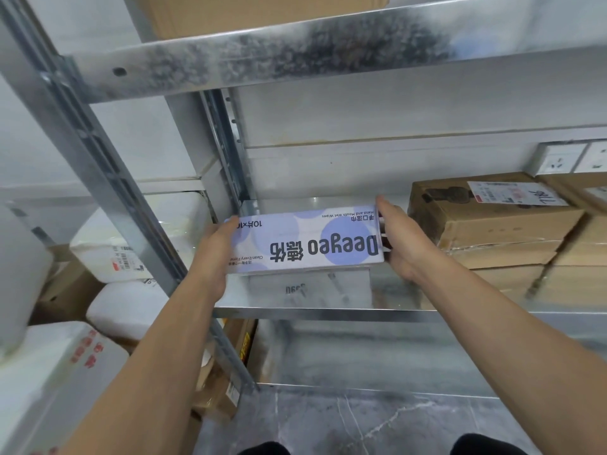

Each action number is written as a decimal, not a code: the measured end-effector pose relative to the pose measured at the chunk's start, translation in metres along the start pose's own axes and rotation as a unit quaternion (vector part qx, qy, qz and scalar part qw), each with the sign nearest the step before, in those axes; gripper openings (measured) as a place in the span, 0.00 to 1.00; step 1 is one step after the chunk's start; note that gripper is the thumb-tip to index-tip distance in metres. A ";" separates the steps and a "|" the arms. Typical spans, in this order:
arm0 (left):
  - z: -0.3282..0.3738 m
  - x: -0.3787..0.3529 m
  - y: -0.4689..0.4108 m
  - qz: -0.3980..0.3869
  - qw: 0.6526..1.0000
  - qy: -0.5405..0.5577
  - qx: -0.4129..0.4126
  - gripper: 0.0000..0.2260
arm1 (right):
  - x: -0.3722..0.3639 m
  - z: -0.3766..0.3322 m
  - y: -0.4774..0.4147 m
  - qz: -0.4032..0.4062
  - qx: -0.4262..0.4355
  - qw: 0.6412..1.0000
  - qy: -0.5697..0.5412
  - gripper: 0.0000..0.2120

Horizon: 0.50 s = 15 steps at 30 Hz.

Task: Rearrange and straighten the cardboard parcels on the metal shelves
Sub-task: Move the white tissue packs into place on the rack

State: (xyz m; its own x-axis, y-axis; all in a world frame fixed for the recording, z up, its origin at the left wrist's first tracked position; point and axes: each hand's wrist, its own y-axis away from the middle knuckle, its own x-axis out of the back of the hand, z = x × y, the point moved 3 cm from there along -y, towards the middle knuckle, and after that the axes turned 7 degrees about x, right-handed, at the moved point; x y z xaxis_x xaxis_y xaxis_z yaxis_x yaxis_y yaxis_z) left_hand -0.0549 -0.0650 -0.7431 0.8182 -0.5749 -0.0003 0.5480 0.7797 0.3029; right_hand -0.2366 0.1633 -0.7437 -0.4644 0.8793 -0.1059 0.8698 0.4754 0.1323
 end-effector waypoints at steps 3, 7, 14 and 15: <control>-0.004 0.002 0.001 -0.010 0.999 0.015 0.027 0.17 | 0.005 0.002 -0.003 0.015 -0.016 1.000 -0.019 0.22; -0.008 -0.001 0.000 -0.028 0.999 0.032 0.032 0.15 | 0.010 0.003 -0.003 0.007 -0.021 0.999 -0.031 0.15; -0.014 -0.006 -0.004 -0.021 0.999 0.000 0.035 0.16 | 0.012 0.011 -0.004 0.004 -0.021 1.000 0.008 0.15; -0.015 -0.008 -0.004 -0.018 0.999 -0.007 0.033 0.13 | 0.012 0.012 -0.004 0.001 -0.021 1.000 0.000 0.15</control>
State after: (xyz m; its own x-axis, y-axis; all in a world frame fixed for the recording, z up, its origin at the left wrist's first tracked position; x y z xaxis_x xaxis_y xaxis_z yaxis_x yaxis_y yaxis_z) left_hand -0.0607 -0.0600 -0.7582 0.7948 -0.6069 0.0010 0.5648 0.7403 0.3645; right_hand -0.2435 0.1712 -0.7574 -0.4632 0.8800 -0.1053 0.8629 0.4749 0.1732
